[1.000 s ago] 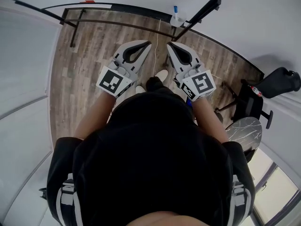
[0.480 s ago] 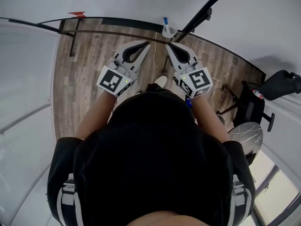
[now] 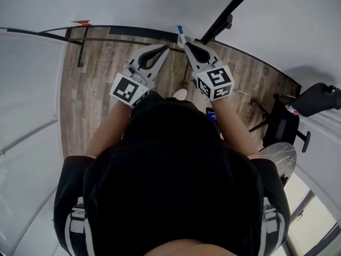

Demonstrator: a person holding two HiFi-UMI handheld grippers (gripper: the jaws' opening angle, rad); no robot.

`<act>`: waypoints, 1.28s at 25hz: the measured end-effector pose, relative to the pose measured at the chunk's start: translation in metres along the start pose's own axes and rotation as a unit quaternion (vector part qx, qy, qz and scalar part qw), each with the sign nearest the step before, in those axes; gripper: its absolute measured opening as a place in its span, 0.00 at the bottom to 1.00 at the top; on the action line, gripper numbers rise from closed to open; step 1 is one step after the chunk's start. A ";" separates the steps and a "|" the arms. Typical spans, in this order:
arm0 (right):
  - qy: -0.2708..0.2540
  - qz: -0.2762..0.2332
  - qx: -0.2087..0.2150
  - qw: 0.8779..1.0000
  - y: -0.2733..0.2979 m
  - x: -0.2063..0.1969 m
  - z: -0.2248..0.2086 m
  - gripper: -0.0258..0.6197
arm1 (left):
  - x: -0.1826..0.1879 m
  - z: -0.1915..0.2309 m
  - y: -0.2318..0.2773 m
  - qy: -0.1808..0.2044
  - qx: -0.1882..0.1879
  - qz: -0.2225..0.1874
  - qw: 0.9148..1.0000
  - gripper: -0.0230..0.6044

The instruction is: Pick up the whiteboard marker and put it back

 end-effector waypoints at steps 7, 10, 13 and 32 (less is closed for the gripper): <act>0.023 0.038 -0.020 0.999 0.026 -0.023 -0.037 0.05 | -0.012 0.009 0.023 -0.003 -0.008 0.014 1.000 0.04; 0.034 0.055 -0.034 0.997 0.037 -0.033 -0.048 0.10 | -0.013 0.014 0.030 -0.004 -0.019 0.014 1.000 0.04; 0.045 0.069 -0.050 0.995 0.047 -0.040 -0.057 0.11 | -0.017 0.023 0.034 -0.009 -0.036 0.013 0.999 0.04; 0.090 0.142 -0.140 0.976 0.090 -0.083 -0.098 0.18 | -0.023 0.065 0.066 -0.003 -0.118 0.020 0.993 0.04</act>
Point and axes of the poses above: the fingertips, and each gripper's own axes: y forward along the fingers, z to its left, x out of its top, the point moved 1 cm from there along -y, backward along the fingers, and after that the axes turned 13 degrees about x, right-handed, at the moved point
